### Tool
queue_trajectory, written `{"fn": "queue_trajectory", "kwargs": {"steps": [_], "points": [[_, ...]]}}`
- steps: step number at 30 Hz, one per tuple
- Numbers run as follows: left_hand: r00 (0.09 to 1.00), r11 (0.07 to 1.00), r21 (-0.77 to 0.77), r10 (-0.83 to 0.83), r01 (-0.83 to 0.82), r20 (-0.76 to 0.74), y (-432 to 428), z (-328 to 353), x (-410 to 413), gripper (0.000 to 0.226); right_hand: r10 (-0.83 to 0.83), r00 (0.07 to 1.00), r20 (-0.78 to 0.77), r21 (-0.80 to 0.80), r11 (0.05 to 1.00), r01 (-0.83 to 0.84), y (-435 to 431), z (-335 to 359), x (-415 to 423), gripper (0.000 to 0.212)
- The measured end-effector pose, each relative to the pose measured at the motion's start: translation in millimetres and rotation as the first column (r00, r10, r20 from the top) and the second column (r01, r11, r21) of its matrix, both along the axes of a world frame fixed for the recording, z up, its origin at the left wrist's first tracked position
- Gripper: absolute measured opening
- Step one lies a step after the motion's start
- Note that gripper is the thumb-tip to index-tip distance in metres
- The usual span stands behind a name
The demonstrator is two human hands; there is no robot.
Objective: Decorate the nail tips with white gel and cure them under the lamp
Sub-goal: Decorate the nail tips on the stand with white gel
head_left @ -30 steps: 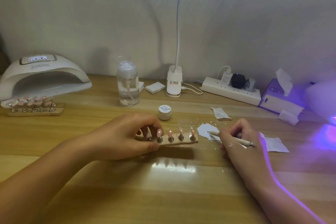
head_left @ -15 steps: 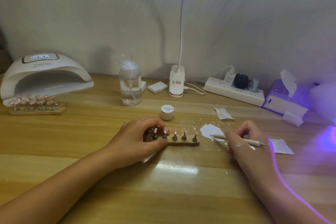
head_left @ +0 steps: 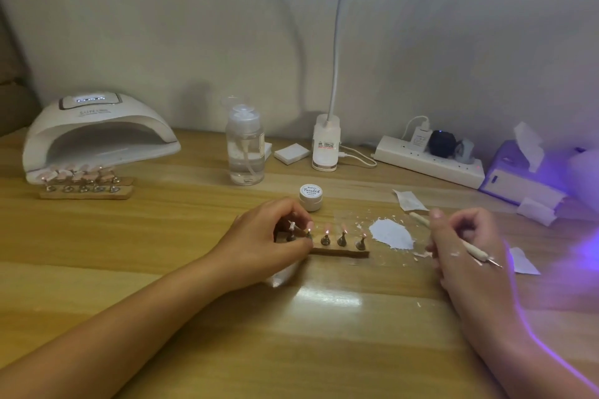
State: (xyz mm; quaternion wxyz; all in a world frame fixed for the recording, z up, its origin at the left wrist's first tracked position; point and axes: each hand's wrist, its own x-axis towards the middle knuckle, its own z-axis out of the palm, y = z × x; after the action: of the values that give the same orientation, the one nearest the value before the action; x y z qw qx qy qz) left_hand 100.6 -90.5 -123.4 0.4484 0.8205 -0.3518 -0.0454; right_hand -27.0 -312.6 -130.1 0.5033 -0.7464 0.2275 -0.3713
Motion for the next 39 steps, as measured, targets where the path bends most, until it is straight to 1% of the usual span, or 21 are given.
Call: {"fn": "queue_trajectory", "kwargs": {"steps": [2, 4, 7, 9, 11, 13, 16, 18, 20, 22, 25, 29, 30, 31, 32, 33, 34, 35, 36, 37, 39], "points": [[1.0, 1.0, -0.008, -0.007, 0.007, 0.012, 0.5, -0.2, -0.5, 0.015, 0.046, 0.999, 0.027, 0.018, 0.999, -0.046, 5.2, 2.7, -0.8, 0.021], [0.998, 1.0, 0.008, -0.008, 0.008, 0.065, 0.1, -0.1, -1.8, 0.014, 0.116, 0.992, 0.054, 0.061, 0.991, -0.12, 10.0, 6.3, -0.7, 0.019], [0.992, 1.0, 0.02, 0.0, -0.003, 0.129, -0.3, 2.0, -4.5, 0.012, 0.177, 0.977, 0.118, 0.179, 0.964, -0.196, 12.2, 12.7, 0.3, 0.022], [0.98, 0.998, 0.048, 0.031, -0.042, 0.197, 0.1, 3.4, -6.3, 0.01, 0.191, 0.971, 0.14, 0.263, 0.939, -0.223, 11.9, 13.7, 0.0, 0.025], [0.953, 0.994, 0.06, 0.067, -0.088, 0.297, -0.2, 4.2, -8.9, 0.008, 0.214, 0.967, 0.137, 0.311, 0.918, -0.247, 11.2, 10.9, -0.1, 0.019], [0.925, 0.993, 0.065, 0.071, -0.103, 0.374, -1.3, 4.8, -11.3, 0.007, 0.216, 0.971, 0.101, 0.281, 0.93, -0.236, 10.1, 6.2, 0.0, 0.021], [0.91, 0.99, 0.11, 0.037, -0.09, 0.413, -1.9, 4.9, -12.2, 0.015, 0.167, 0.985, -0.046, 0.055, 0.985, -0.165, 6.4, 3.6, 0.5, 0.023], [0.916, 0.992, 0.109, 0.022, -0.071, 0.401, -1.0, 4.3, -11.1, 0.01, 0.143, 0.984, -0.109, -0.018, 0.989, -0.145, 3.0, 5.0, 0.4, 0.02], [0.925, 0.994, 0.097, 0.009, -0.049, 0.381, -0.4, 4.2, -10.9, 0.009, 0.135, 0.982, -0.136, -0.002, 0.991, -0.136, 0.4, 5.3, -0.1, 0.017], [0.926, 0.994, 0.093, 0.009, -0.048, 0.378, -0.3, 4.5, -10.7, 0.014, 0.132, 0.979, -0.152, 0.03, 0.991, -0.129, -0.3, 4.5, -1.0, 0.017], [0.917, 0.992, 0.099, 0.037, -0.082, 0.397, -0.2, 3.0, -9.4, 0.019, 0.142, 0.974, -0.177, 0.047, 0.99, -0.136, -0.2, 3.5, -1.0, 0.02], [0.911, 0.985, 0.099, 0.087, -0.138, 0.402, 0.5, 2.6, -7.6, 0.015, 0.155, 0.964, -0.214, 0.053, 0.988, -0.147, -0.2, 4.2, 0.3, 0.018], [0.896, 0.984, 0.101, 0.089, -0.146, 0.436, 1.3, 3.4, -8.7, 0.01, 0.15, 0.967, -0.206, 0.058, 0.988, -0.141, -0.2, 4.1, 0.5, 0.018], [0.859, 0.978, 0.123, 0.086, -0.17, 0.506, 1.5, 5.1, -10.0, 0.005, 0.146, 0.969, -0.2, 0.062, 0.989, -0.136, -0.1, 4.1, 0.7, 0.018], [0.795, 0.968, 0.152, 0.071, -0.201, 0.603, 1.4, 6.4, -10.9, 0.002, 0.146, 0.968, -0.202, 0.06, 0.989, -0.136, 0.0, 3.8, 1.0, 0.018], [0.713, 0.959, 0.171, 0.043, -0.226, 0.7, 0.5, 7.8, -12.6, 0.009, 0.148, 0.966, -0.21, 0.055, 0.989, -0.14, 0.1, 3.7, 0.8, 0.018], [0.637, 0.96, 0.171, 0.011, -0.223, 0.771, -0.6, 9.1, -15.2, 0.014, 0.151, 0.965, -0.216, 0.051, 0.988, -0.143, 0.0, 3.3, 0.6, 0.018], [0.589, 0.969, 0.155, -0.013, -0.192, 0.808, -2.6, 10.9, -19.0, 0.015, 0.149, 0.965, -0.214, 0.052, 0.989, -0.141, -0.3, 2.8, 0.5, 0.018], [0.58, 0.981, 0.14, -0.035, -0.137, 0.814, -5.5, 11.9, -23.9, 0.013, 0.143, 0.968, -0.206, 0.056, 0.989, -0.134, -1.1, 2.4, 0.1, 0.019], [0.617, 0.988, 0.138, -0.065, -0.071, 0.784, -8.5, 11.2, -29.0, 0.009, 0.135, 0.972, -0.192, 0.058, 0.99, -0.126, -1.3, 1.9, 0.4, 0.019], [0.781, 0.993, 0.116, -0.093, 0.027, 0.618, -12.5, 7.1, -38.7, 0.004, 0.115, 0.982, -0.149, 0.052, 0.993, -0.108, -0.8, 1.8, 0.8, 0.02]]}}
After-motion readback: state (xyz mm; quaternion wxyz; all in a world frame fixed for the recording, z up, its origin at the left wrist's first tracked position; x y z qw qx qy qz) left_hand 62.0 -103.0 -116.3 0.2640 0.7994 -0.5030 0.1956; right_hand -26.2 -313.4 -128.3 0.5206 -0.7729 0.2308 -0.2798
